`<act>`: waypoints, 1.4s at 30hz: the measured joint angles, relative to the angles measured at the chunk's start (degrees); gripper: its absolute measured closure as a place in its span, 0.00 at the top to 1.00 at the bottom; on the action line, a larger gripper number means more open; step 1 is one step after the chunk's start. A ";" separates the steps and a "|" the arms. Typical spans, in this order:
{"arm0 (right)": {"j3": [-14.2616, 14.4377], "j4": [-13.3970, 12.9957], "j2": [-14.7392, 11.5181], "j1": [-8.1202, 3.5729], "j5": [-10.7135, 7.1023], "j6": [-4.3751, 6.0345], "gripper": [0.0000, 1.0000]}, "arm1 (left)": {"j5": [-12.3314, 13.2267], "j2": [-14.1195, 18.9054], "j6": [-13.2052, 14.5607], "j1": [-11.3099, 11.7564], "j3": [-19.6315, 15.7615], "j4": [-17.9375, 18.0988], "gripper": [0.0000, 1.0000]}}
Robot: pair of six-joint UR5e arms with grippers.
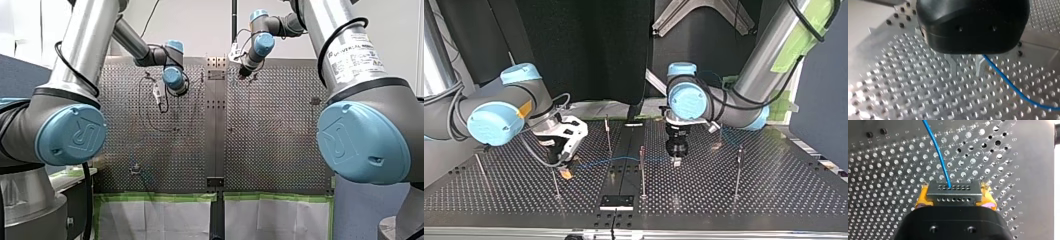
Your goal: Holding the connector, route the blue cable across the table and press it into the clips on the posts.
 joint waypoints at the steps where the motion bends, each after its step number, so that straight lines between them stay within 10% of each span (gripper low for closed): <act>1: -0.03 0.02 0.10 0.04 -0.09 0.00 0.00 | 0.16 0.63 0.01 -0.19 -0.61 0.05 0.51; 12: -0.08 -0.01 1.20 1.15 -0.29 -0.08 0.00 | 0.88 2.74 -0.10 -1.68 -1.95 -3.17 1.00; 42: -0.18 0.02 2.03 0.71 -0.35 0.03 0.00 | -1.85 10.00 1.84 -7.77 -3.51 -9.32 1.00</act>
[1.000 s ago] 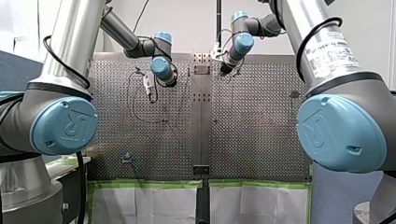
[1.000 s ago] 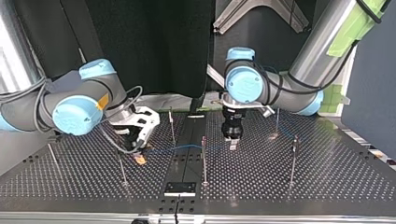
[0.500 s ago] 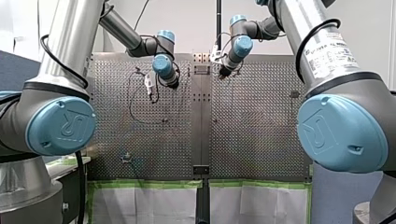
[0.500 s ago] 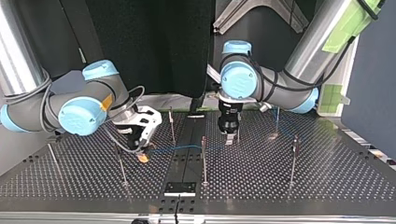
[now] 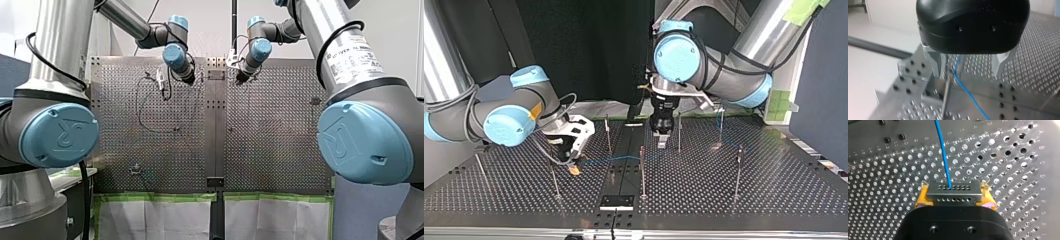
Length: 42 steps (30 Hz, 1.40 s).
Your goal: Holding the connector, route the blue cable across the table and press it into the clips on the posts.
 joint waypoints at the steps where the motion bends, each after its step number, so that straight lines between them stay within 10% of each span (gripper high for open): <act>1: -0.03 0.02 0.00 0.00 -0.01 0.01 0.00 | -0.07 0.28 0.24 -0.39 0.00 -0.26 1.00; 23: -0.42 0.08 0.07 -0.14 -0.46 0.47 0.00 | -8.93 0.66 3.63 -10.52 1.94 1.37 1.00; 42: -0.42 0.04 0.10 -0.68 -0.76 0.83 0.00 | -10.90 -8.83 6.54 -11.35 11.90 -1.70 1.00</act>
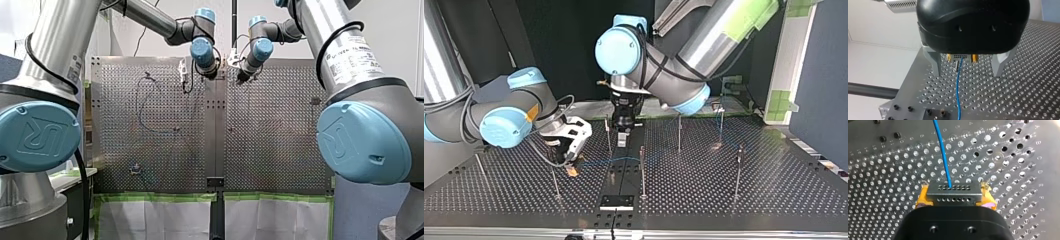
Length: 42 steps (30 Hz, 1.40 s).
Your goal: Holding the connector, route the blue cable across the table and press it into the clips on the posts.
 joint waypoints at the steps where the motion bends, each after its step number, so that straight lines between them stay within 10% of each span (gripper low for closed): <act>1: 0.00 0.01 0.00 -0.02 0.00 0.00 0.00 | 0.01 -0.46 0.04 0.06 0.46 0.06 1.00; 42: 0.00 0.17 0.07 0.20 -0.11 0.02 0.00 | 1.16 -12.32 0.33 3.51 14.20 1.59 1.00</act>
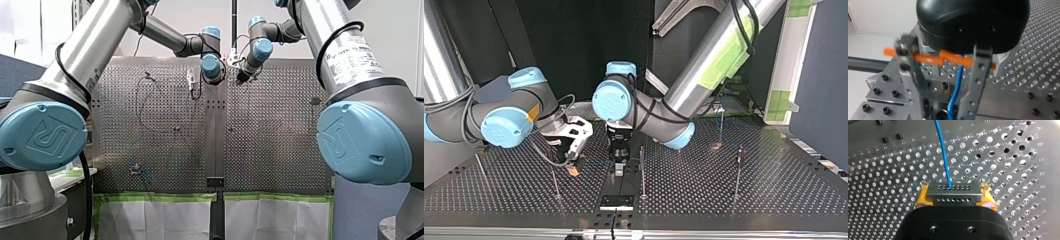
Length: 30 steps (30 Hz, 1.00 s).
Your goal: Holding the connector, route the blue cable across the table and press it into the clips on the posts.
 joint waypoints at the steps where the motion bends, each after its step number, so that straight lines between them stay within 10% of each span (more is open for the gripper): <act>1: 0.00 0.00 0.00 0.00 0.00 0.00 0.00 | -0.01 -0.32 0.02 -0.05 0.36 -0.26 1.00; 7: 0.00 -0.01 0.00 -0.06 -0.02 0.00 0.00 | -0.87 -2.49 0.08 -0.64 2.73 -2.31 1.00; 20: 0.00 0.05 0.15 -0.05 -0.01 0.12 0.00 | -4.89 -3.08 0.11 -1.35 3.55 -2.08 0.01; 30: 0.02 0.27 0.23 0.12 0.05 0.26 0.00 | -6.39 -3.04 -0.93 -2.04 3.57 -2.09 0.01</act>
